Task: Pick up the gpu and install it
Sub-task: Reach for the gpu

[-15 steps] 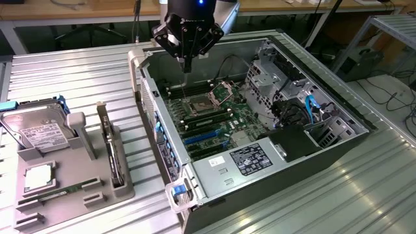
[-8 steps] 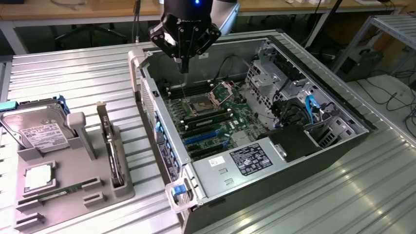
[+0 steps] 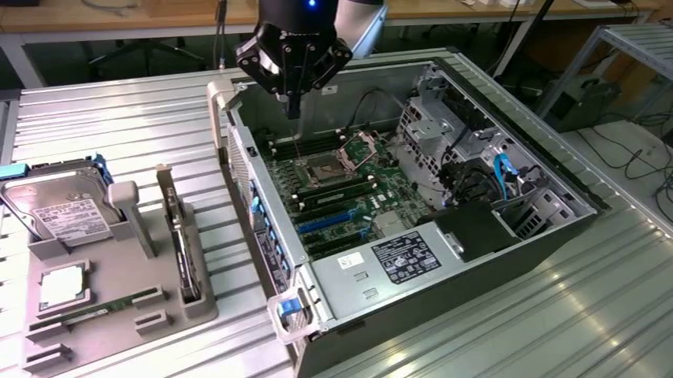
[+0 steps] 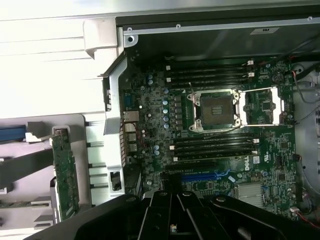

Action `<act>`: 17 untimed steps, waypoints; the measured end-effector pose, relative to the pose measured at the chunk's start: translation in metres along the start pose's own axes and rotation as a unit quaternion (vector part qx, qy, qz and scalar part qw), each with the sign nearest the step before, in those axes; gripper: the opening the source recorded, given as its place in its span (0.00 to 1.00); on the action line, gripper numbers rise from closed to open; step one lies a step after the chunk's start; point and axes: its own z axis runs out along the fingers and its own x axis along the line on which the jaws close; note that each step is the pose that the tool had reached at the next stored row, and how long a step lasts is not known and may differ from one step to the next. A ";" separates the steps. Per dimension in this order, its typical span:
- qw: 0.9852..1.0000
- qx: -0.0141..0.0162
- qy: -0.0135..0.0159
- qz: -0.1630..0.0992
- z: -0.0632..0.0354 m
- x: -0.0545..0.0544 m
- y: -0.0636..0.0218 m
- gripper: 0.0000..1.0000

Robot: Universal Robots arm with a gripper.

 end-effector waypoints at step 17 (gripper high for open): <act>1.000 0.000 0.000 0.000 -0.0004 0.013 -0.0010 0.11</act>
